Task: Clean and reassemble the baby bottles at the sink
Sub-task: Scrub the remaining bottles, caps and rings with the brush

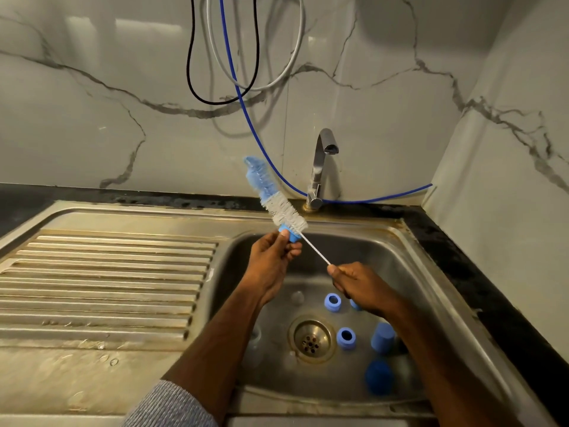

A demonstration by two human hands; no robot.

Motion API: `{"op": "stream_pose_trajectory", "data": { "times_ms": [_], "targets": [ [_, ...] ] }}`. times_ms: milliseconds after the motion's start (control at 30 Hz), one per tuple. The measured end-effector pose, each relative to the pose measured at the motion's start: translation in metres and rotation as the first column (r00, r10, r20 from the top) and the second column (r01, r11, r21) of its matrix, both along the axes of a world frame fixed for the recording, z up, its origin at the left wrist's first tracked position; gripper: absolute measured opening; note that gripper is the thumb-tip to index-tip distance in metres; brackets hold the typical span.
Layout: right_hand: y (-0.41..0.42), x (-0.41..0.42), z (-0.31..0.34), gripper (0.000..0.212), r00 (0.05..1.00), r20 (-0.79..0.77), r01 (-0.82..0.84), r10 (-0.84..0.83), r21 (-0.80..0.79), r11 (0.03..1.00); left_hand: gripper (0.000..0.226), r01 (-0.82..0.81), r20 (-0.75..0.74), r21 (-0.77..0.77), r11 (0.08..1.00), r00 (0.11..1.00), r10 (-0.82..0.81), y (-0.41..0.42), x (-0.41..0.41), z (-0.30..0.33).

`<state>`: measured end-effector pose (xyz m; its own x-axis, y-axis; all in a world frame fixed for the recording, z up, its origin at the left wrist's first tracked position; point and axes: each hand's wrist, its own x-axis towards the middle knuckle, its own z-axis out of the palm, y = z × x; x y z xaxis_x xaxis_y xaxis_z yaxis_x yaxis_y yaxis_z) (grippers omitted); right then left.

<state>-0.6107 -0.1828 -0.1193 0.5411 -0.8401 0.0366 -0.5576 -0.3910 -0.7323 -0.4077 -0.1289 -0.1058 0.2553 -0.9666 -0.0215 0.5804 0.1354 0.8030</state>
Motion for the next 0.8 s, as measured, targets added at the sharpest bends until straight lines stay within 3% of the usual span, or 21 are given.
{"op": "stream_pose_trajectory", "data": {
  "times_ms": [100,200,267,433,600,733,800],
  "targets": [
    [-0.003,-0.009,0.005,0.051,1.0,0.002,0.011,-0.011,0.03,0.999,0.027,-0.008,-0.076,0.006,1.0,0.997,0.008,0.001,0.009,0.0],
    [-0.001,-0.007,0.005,0.05,0.997,-0.014,0.08,-0.081,-0.03,0.996,0.031,0.07,0.014,0.033,0.997,0.997,-0.071,0.002,0.002,-0.002],
    [0.003,-0.001,0.004,0.049,0.999,-0.006,0.041,-0.041,-0.009,0.999,0.032,0.086,0.029,0.044,0.995,0.996,-0.088,0.001,-0.002,-0.002],
    [0.001,-0.012,0.009,0.051,0.999,0.002,-0.041,0.041,0.09,0.995,0.032,0.03,-0.118,0.054,0.998,0.993,-0.023,-0.001,0.013,0.0],
    [0.002,-0.005,0.007,0.049,0.997,-0.048,0.065,-0.067,-0.037,0.997,0.037,0.102,0.065,0.094,0.99,0.992,-0.108,-0.001,-0.001,-0.004],
    [0.004,-0.007,0.008,0.055,0.998,0.019,-0.053,0.051,0.101,0.993,0.034,0.035,-0.083,0.082,0.996,0.996,-0.028,-0.004,0.007,-0.001],
    [0.0,-0.016,0.011,0.055,0.999,-0.007,-0.031,0.032,0.121,0.992,0.034,0.027,-0.131,0.075,0.997,0.991,-0.017,-0.004,0.014,0.0]
  ]
}}
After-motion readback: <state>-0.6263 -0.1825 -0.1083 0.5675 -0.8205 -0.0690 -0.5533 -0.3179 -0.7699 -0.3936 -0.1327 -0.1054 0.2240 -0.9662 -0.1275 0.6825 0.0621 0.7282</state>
